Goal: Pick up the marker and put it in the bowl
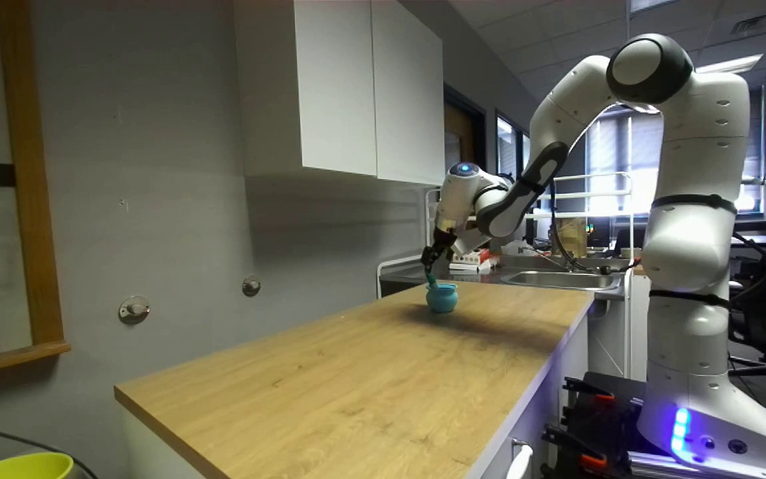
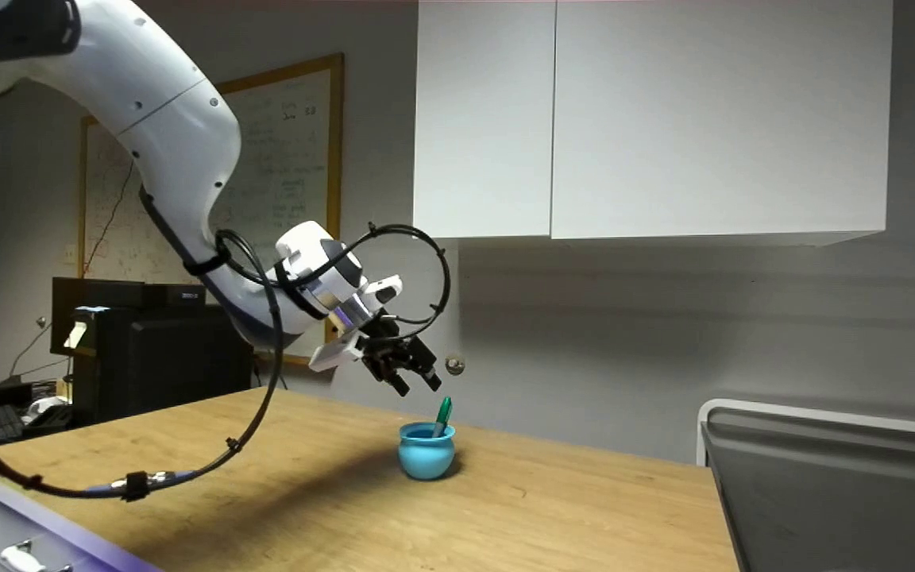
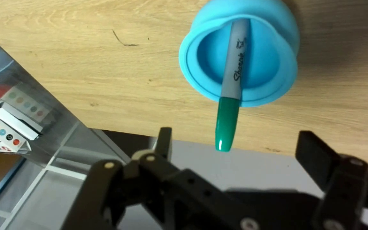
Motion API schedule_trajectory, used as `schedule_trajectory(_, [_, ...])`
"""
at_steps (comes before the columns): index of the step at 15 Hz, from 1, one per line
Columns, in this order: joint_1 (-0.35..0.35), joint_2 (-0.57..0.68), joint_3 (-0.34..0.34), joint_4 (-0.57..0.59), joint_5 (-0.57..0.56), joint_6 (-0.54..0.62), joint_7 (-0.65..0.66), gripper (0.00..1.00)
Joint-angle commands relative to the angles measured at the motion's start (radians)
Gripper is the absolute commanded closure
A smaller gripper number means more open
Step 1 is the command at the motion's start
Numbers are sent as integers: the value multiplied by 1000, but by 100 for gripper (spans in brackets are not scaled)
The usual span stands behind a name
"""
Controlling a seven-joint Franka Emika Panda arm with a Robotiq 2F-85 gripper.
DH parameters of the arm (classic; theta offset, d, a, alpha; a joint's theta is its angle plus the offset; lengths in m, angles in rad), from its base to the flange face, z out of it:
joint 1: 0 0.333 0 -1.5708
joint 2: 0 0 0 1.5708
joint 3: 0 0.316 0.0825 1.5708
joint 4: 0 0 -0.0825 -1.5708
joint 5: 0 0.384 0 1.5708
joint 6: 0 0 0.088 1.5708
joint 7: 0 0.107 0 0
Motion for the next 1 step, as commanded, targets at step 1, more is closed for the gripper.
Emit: schedule_trajectory(1, [24,-106,-13,-60,135,-14,-183,0])
